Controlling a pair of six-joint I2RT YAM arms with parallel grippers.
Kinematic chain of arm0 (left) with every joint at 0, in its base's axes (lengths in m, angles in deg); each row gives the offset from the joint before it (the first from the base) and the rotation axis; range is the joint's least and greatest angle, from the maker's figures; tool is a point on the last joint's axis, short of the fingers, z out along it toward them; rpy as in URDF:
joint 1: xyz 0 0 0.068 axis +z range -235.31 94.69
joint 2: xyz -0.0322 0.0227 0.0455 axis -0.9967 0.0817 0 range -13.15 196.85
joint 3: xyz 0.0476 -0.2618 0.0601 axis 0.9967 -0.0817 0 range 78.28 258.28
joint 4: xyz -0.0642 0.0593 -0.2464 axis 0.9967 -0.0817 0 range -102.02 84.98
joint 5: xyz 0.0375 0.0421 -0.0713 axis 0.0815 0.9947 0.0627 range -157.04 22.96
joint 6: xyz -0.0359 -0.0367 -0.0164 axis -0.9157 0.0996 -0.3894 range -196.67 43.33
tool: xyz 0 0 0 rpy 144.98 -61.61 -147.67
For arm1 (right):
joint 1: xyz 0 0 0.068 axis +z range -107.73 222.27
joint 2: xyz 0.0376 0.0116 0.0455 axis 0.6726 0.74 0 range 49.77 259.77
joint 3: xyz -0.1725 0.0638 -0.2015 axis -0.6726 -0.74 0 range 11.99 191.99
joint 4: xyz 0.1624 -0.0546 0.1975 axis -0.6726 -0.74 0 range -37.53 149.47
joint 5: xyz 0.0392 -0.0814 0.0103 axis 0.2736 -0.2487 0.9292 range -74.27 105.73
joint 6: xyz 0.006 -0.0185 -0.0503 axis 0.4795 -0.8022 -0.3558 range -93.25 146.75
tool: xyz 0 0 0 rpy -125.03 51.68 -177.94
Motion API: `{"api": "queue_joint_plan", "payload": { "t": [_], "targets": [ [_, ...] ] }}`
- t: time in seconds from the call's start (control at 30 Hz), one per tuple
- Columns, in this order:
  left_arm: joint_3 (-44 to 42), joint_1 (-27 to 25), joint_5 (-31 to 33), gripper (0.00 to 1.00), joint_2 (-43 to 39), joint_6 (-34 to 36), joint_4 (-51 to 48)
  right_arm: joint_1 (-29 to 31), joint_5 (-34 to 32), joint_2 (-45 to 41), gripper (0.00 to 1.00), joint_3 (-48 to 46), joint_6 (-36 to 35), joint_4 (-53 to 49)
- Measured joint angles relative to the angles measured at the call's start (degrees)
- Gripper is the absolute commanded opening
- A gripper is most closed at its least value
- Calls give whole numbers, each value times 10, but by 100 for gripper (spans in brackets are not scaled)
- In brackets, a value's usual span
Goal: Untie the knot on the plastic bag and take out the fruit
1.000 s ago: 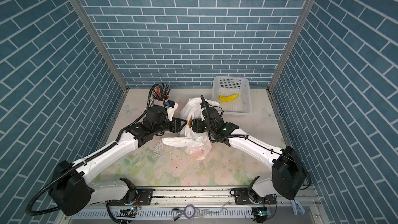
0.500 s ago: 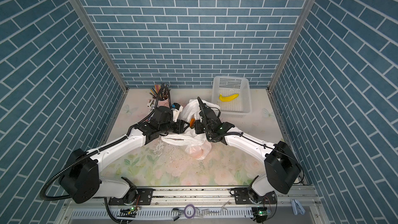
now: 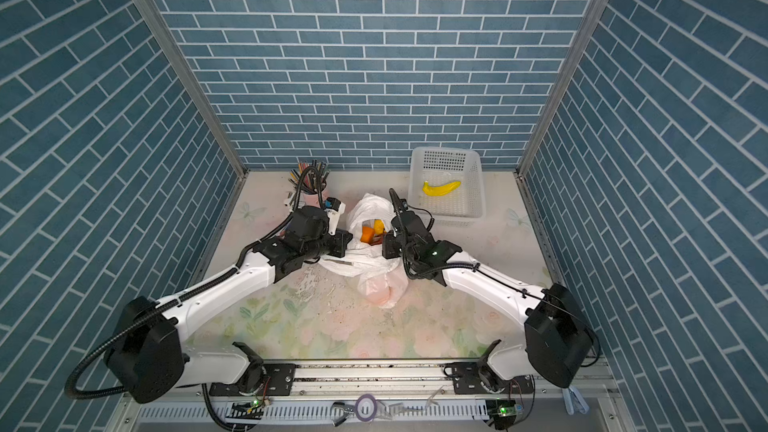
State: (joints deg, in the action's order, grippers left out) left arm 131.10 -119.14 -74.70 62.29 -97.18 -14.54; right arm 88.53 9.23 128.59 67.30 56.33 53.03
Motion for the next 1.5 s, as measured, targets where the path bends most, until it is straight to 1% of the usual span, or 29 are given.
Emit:
{"api": "queue_joint_plan", "payload": {
  "t": [0.1,0.23,0.33,0.43,0.5,0.53,0.67,0.7,0.73,0.77,0.8,0.83,0.9,1.03,1.17,1.23,1.37,1.5],
  "targets": [
    [0,2,28,0,-31,2,-16,-30,-5,-29,1,-19,-1,0],
    [-3,18,69,0,-83,5,-49,-89,-12,-76,1,-55,-6,0],
    [-10,53,95,0,-129,8,-77,-141,-14,-111,0,-87,-13,-3],
    [-17,105,110,0,-170,15,-104,-200,-14,-151,0,-120,-14,-6],
    [-20,137,107,0,-185,20,-117,-234,-7,-174,0,-139,-14,-9],
    [-21,150,96,0,-189,21,-121,-245,6,-184,0,-145,-13,-8],
    [-29,170,38,0,-189,31,-125,-266,47,-205,7,-158,-13,-3],
    [-31,174,25,6,-189,34,-124,-269,54,-206,11,-160,-13,-2],
    [-34,177,6,12,-188,36,-120,-272,60,-205,17,-160,-12,-2],
    [-36,180,-7,20,-187,38,-117,-277,66,-205,26,-160,-14,-2],
    [-36,184,-24,29,-185,41,-113,-281,73,-204,32,-160,-17,-1],
    [-36,186,-36,35,-184,45,-107,-283,79,-204,36,-160,-16,-1],
    [-35,188,-59,41,-180,51,-97,-286,96,-202,42,-156,-15,-2],
    [-19,187,-83,43,-175,62,-93,-282,112,-203,49,-137,-16,-16],
    [32,170,-92,43,-167,82,-85,-262,113,-216,54,-106,-16,-23],
    [61,146,-94,43,-155,97,-81,-244,113,-222,57,-89,-16,-24],
    [120,71,-100,45,-115,142,-80,-206,120,-224,58,-60,-23,-24],
    [171,8,-102,47,-60,191,-101,-180,134,-214,60,-42,-32,-25]
  ]
}}
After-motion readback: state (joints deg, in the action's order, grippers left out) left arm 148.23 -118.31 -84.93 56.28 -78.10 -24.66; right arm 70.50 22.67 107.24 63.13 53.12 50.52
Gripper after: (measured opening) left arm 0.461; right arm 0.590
